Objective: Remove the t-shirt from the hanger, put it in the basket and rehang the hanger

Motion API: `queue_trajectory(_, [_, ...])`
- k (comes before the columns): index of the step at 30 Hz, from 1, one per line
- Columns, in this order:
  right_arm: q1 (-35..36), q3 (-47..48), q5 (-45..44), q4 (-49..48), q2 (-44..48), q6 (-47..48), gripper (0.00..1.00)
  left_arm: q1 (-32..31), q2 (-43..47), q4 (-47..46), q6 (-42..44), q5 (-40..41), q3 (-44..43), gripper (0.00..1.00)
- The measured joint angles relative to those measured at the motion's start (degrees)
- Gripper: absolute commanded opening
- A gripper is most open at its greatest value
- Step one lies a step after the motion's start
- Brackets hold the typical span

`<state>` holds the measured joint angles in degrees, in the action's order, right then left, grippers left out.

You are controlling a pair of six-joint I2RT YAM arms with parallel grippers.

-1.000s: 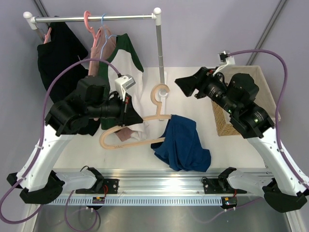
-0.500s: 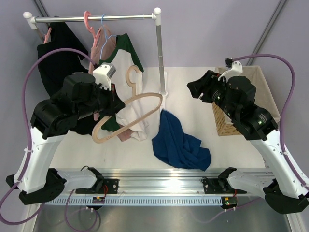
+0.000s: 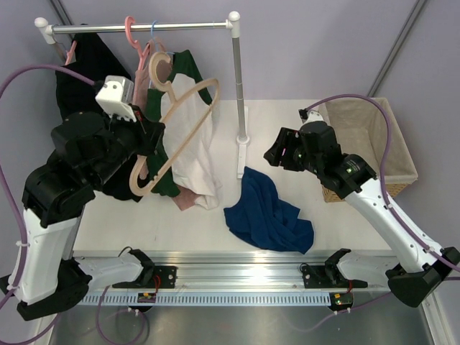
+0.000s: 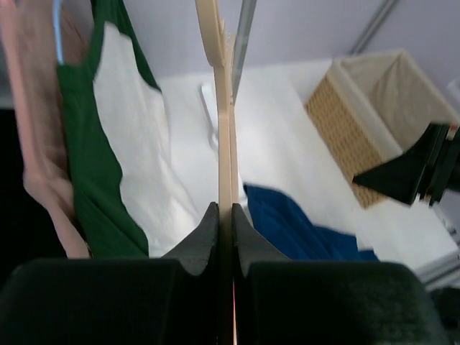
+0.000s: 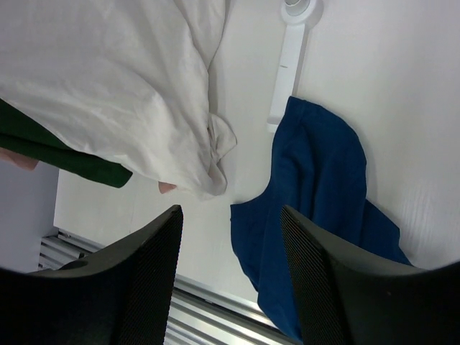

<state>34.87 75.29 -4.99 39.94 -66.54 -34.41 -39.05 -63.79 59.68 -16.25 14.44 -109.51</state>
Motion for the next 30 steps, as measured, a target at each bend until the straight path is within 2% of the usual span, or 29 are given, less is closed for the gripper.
queue_trajectory(6, [0.0, 1.5, 0.2, 0.7, 0.0, 1.3, 0.66, 0.0, -4.0, -9.5, 5.3, 4.2, -2.2, 0.00])
queue_trajectory(16, [0.0, 3.4, 0.0, 3.7, 2.5, 1.7, 0.69, 0.0, -12.4, -15.3, 9.6, 10.2, 2.0, 0.00])
queue_trajectory(20, [0.0, 6.3, 0.1, 5.4, 2.8, 1.6, 0.70, 0.0, -18.0, -19.6, 12.7, 12.2, -1.8, 0.00])
queue_trajectory(25, [0.0, 7.7, 0.0, 6.7, 4.7, 1.5, 0.72, 0.4, -23.1, -26.5, 16.3, 13.4, -2.4, 0.00])
queue_trajectory(30, [0.0, 8.8, -0.9, 8.7, 6.0, 1.8, 0.72, 2.3, -28.2, -29.6, 17.9, 13.4, -5.7, 0.00])
